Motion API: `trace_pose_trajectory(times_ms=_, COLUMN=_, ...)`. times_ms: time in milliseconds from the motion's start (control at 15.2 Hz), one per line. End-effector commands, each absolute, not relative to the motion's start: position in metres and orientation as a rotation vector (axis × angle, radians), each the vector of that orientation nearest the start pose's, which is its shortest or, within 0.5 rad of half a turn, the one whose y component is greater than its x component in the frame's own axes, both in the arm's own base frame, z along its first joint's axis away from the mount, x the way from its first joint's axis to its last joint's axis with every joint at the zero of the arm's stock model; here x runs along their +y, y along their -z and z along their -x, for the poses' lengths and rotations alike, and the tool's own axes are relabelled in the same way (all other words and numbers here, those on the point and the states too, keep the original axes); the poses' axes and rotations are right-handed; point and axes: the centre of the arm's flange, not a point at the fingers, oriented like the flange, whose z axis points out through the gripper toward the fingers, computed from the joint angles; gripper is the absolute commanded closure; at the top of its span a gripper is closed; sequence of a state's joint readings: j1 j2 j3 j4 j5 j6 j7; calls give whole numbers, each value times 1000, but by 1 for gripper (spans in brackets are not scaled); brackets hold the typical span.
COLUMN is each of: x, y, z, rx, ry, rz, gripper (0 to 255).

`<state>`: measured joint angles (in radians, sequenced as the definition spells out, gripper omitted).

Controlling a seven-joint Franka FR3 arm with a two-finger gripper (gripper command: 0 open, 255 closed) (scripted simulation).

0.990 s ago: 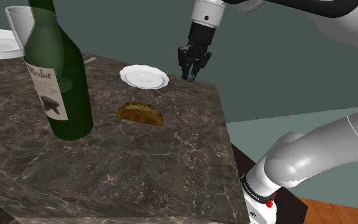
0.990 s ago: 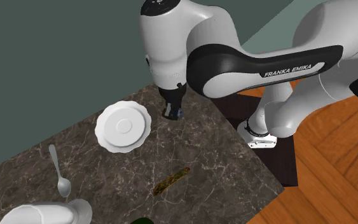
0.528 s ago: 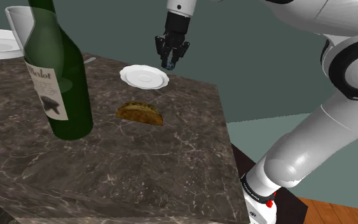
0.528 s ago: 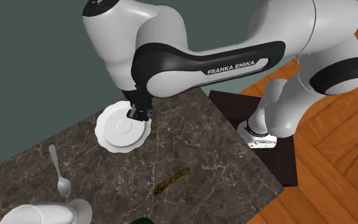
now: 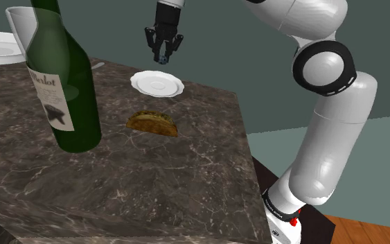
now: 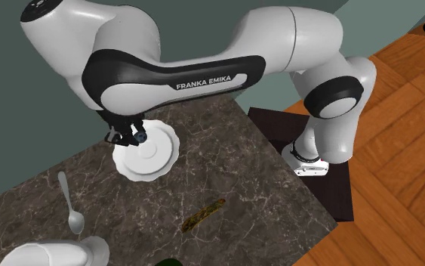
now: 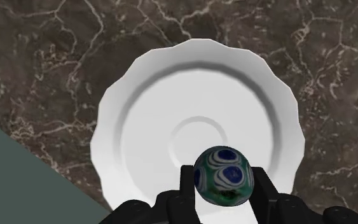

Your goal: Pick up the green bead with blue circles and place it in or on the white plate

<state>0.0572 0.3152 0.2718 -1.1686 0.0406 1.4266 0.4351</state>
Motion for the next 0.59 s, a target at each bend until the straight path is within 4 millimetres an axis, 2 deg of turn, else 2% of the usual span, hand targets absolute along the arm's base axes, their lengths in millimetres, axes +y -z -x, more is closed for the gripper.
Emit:
trace_pose_trajectory(times_ms=0, x=179, y=-608, z=-615, rx=172, ry=-133, rz=3036, gripper=255)
trace_pose_trajectory(times_ms=528, x=179, y=-565, z=-615, rx=172, ry=-133, rz=3036, gripper=255)
